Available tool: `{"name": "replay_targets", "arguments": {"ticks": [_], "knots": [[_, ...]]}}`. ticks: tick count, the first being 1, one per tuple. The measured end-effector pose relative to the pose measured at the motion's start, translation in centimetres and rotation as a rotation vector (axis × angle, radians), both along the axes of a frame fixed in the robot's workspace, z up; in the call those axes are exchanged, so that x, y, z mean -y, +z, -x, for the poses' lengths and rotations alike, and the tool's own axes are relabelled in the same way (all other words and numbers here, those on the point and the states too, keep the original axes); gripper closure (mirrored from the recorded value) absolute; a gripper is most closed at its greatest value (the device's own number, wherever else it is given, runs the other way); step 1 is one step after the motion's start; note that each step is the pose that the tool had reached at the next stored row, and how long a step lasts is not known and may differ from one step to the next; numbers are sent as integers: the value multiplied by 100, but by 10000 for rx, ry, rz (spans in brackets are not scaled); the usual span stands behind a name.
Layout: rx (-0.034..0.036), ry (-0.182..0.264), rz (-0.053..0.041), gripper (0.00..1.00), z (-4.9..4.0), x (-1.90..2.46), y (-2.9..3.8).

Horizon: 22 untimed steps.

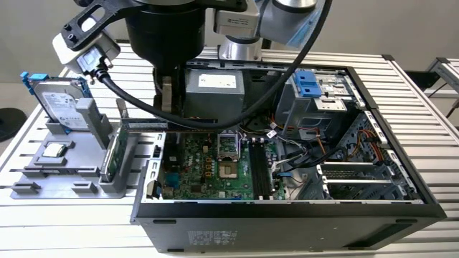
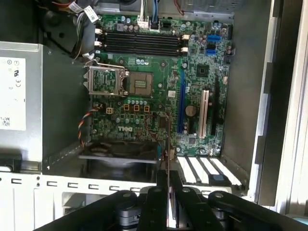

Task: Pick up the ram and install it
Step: 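Pick up the ram and move it above insertion slot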

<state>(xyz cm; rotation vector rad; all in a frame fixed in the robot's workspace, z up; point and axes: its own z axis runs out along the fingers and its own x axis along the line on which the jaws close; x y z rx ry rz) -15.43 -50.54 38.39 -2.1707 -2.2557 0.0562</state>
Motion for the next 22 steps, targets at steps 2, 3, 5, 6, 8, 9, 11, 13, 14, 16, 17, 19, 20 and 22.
{"name": "replay_targets", "arguments": {"ticks": [2,3,5,6,8,9,11,13,14,16,17,19,20,22], "knots": [[-4,0,1,100,-32,0,1],[-5,0,-1,100,-48,0,0],[-8,0,-1,100,-82,0,0],[-10,0,-2,100,-98,0,0],[-13,0,-2,100,-130,0,0],[-14,0,-2,100,-146,0,0],[-16,0,-3,100,-176,0,0],[-19,0,-4,100,-206,0,0],[-20,0,-4,100,-221,0,0],[-22,0,-4,100,-251,0,0],[-23,0,-4,100,-266,0,0],[-25,1,-5,100,-295,0,0],[-26,0,-5,100,-310,0,0],[-28,0,-5,100,-340,0,0]]}}
